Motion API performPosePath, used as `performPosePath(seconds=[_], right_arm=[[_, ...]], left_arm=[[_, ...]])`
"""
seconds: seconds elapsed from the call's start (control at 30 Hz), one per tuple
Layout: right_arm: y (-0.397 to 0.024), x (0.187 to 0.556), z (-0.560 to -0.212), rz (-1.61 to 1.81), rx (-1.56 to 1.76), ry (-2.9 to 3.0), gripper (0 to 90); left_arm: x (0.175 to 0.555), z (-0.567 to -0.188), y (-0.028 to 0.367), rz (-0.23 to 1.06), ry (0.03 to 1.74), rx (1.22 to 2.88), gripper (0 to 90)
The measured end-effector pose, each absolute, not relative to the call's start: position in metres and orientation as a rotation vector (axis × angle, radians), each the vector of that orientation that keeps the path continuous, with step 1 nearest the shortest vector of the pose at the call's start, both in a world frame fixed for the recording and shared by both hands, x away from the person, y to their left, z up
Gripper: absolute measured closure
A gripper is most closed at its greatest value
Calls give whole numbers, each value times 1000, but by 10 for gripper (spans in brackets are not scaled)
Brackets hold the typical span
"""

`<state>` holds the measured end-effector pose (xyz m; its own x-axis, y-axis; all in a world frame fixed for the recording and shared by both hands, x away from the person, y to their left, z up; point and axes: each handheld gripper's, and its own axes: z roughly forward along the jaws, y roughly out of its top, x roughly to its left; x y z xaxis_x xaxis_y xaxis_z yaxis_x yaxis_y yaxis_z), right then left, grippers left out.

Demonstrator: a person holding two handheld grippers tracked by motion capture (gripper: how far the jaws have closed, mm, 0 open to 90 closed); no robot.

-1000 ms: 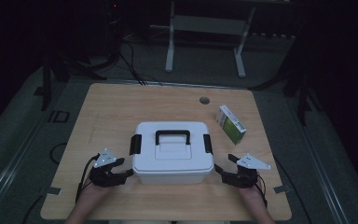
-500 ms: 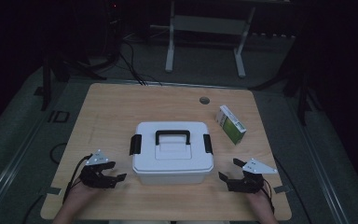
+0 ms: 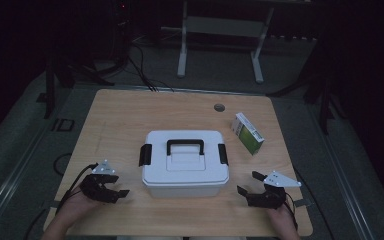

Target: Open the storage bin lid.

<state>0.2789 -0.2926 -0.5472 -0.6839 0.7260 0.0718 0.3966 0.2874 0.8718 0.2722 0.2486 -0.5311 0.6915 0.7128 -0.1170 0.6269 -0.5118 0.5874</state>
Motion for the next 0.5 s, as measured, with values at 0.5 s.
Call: performPosePath(seconds=[0.5], right_arm=[[-296,280,-545,1382,1026,2214,138]], left_arm=[[275,-520,257,21,1034,2566,283]])
